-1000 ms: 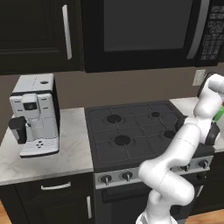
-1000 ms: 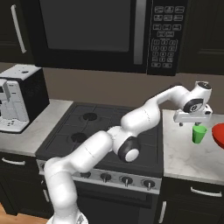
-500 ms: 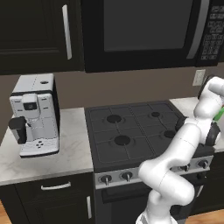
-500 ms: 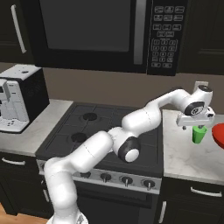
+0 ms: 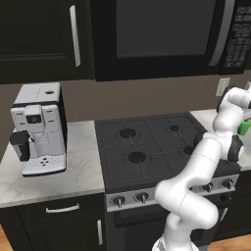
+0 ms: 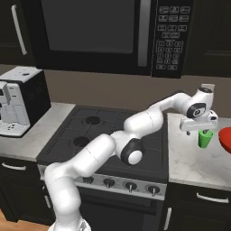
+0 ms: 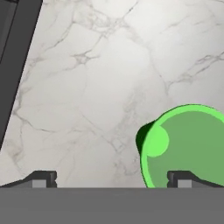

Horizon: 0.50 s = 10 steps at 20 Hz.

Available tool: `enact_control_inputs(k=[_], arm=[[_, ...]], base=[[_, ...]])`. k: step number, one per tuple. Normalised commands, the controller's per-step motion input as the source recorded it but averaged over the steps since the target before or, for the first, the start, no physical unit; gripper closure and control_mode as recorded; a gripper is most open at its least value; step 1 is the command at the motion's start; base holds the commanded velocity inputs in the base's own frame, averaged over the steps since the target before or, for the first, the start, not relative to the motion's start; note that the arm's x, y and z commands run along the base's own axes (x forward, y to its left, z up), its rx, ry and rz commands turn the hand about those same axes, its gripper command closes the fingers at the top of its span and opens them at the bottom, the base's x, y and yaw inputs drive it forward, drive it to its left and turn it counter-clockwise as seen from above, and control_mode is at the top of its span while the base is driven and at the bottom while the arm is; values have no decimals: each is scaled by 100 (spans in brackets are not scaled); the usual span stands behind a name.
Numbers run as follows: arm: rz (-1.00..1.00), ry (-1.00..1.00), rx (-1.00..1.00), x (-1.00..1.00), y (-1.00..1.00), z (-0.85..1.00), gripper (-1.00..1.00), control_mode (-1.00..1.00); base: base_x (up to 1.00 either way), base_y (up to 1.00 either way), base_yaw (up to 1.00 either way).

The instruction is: Pick the cup and bowl from the counter and place them on the counter next to the sink.

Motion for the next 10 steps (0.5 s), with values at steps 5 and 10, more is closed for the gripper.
enact_control_inputs(k=[5,10], arm=[[0,7,0,16,0,0,-100,-100],[0,4,2,10,-10,-3,-100,-100]], base=[[0,0,0],[0,0,0]])
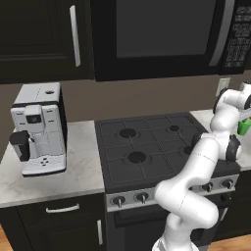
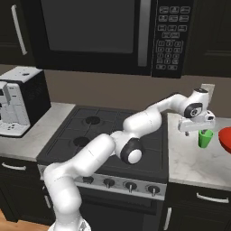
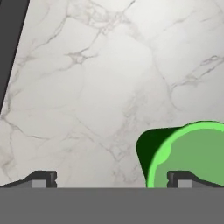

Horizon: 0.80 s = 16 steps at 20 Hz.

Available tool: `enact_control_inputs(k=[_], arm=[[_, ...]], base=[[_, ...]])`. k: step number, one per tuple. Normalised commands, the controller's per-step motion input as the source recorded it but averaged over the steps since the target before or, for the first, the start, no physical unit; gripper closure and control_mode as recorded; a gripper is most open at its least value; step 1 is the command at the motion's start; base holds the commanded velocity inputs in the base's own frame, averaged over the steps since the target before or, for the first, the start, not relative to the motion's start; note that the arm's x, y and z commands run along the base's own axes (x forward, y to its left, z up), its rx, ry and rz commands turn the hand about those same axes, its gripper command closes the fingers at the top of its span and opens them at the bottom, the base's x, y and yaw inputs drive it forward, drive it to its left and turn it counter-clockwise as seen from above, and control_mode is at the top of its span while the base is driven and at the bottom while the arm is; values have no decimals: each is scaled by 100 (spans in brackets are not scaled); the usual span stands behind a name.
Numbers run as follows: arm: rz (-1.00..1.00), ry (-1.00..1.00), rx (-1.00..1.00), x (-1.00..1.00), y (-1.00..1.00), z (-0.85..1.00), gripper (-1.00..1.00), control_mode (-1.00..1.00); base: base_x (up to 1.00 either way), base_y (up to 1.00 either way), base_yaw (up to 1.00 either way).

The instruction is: Pick the cup and bowl from the counter and place them on the counter next to the sink.

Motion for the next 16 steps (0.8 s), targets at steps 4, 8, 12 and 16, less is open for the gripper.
enact_control_inputs(k=[4,8,12,16], arm=[[0,2,4,7,-12,-4,-100,-100],[0,2,5,3,-16,0,-100,-100],[0,1,4,0,-17,0,-100,-100],[1,3,1,0,-3,0,-100,-100]], base=[[0,0,0],[0,0,0],[0,0,0],[0,0,0]])
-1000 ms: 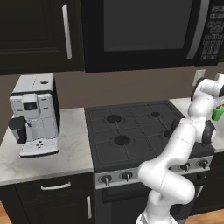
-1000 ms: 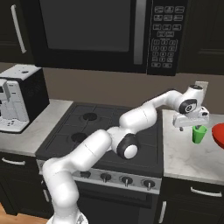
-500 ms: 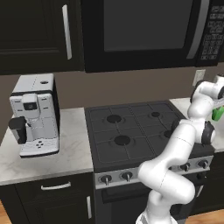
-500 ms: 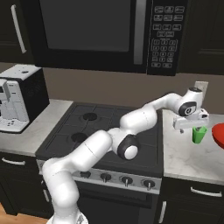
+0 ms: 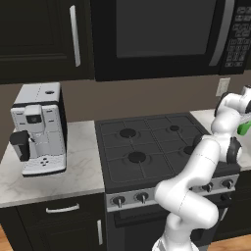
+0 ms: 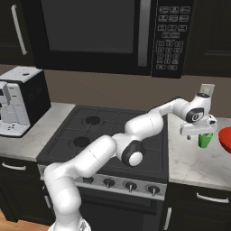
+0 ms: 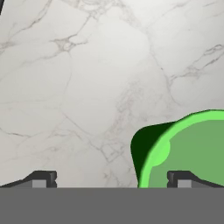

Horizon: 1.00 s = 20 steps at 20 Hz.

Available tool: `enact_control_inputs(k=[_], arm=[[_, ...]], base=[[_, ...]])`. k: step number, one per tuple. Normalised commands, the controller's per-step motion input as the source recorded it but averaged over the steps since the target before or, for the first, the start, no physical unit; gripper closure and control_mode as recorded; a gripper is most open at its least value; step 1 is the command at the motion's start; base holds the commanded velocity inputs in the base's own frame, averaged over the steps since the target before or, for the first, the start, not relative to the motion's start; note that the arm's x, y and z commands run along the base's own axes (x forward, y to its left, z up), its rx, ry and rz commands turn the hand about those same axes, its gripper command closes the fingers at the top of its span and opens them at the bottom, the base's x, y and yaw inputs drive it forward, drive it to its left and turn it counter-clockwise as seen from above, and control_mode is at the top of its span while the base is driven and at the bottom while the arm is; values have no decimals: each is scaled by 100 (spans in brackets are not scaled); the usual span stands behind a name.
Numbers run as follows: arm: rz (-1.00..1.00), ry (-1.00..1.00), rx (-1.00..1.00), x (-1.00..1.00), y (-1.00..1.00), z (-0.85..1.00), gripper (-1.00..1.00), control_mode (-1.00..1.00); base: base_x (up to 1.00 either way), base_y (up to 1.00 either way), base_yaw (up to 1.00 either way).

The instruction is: Pick the cup and bowl from the counter and place them on the counter next to the sink.

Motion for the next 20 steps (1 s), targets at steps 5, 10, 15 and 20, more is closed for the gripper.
enact_control_inputs(k=[5,10,15,20], arm=[[0,0,0,0,0,0,100,-100],[0,0,0,0,0,0,100,-100],[0,0,0,0,0,0,100,-100],[0,-6,1,-3,0,0,100,-100]], base=[[0,0,0],[0,0,0],[0,0,0],[0,0,0]])
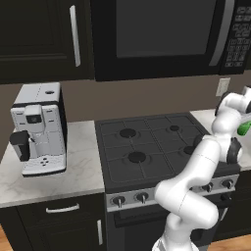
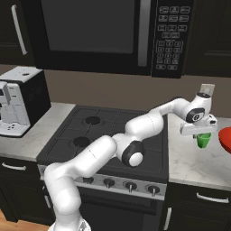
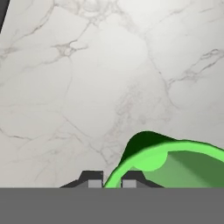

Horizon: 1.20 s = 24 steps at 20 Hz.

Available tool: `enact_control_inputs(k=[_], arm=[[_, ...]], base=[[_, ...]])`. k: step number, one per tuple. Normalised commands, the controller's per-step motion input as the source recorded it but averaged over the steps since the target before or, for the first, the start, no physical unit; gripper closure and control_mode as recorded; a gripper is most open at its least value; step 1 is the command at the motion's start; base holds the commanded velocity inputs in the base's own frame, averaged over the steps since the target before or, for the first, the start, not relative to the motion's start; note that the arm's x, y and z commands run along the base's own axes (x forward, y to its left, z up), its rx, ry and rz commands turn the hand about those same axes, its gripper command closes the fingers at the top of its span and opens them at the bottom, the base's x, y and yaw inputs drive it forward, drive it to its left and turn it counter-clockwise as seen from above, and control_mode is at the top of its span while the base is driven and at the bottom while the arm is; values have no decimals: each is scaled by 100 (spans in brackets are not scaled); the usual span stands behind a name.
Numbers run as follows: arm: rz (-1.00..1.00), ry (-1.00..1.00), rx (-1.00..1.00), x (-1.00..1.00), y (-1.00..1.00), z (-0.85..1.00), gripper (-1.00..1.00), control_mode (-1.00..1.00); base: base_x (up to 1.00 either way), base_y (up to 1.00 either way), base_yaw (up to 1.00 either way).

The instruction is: Pick the cup and bowl from the counter and place them on the counter next to the sink.

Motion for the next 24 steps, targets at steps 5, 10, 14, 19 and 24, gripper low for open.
enact_control_inputs(k=[5,10,14,19,24], arm=[[0,-16,15,-44,-7,45,100,-100],[0,-16,13,-53,-4,62,100,-100],[0,-11,3,-42,5,32,100,-100],[0,-6,2,-59,6,23,100,-100],[0,-5,3,-80,1,16,100,-100]], base=[[0,0,0],[0,0,0],[0,0,0],[0,0,0],[0,0,0]])
